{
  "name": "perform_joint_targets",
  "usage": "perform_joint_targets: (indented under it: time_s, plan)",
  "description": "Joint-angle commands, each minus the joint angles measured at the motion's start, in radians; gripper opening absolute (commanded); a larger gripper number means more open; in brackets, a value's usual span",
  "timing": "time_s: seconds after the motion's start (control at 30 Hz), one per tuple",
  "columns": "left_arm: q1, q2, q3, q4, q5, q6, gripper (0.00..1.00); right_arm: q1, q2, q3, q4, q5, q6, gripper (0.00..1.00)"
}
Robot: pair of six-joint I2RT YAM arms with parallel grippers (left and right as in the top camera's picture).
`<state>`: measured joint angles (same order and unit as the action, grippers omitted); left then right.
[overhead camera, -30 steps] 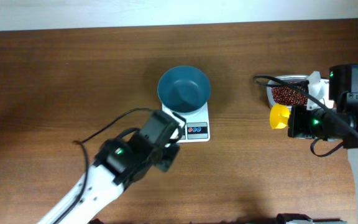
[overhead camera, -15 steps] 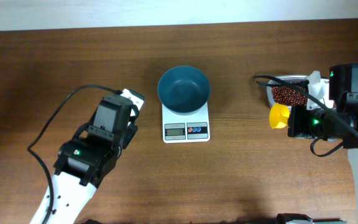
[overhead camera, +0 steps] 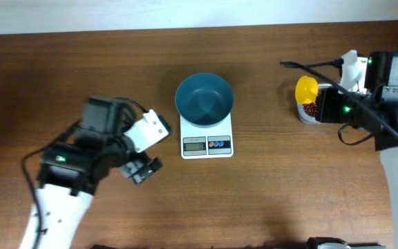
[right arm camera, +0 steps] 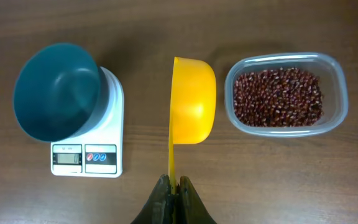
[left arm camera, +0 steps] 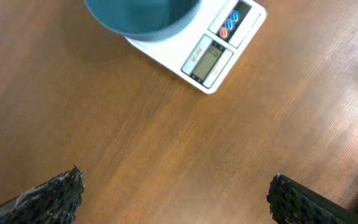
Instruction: Scoop item into bowl and weigh 50g on scale
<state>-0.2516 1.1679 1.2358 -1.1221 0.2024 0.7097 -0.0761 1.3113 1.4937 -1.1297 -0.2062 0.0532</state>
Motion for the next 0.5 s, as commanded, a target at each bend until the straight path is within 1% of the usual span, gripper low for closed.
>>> perform_joint_targets:
  time_s: [0.0,0.1,0.2,0.3,0.47]
  plan:
    - [0.132,-0.005,0.193,-0.113,0.183,0.131,0.99,-0.003,0.039,0.0,0.024,-0.031,0.007,0.04]
    - [0.229,0.009,0.216,-0.182,0.264,0.186,0.99,-0.003,0.048,0.0,0.037,-0.053,0.007,0.04]
    - [0.276,0.057,0.216,-0.204,0.357,0.224,0.99,-0.003,0.048,0.0,0.012,-0.053,0.007,0.04]
    - [0.276,0.093,0.216,-0.205,0.363,0.223,0.98,-0.003,0.048,0.0,-0.002,-0.053,0.007,0.04]
    - [0.276,0.096,0.216,-0.203,0.359,0.223,0.99,-0.003,0.048,0.0,-0.006,-0.051,0.006,0.04]
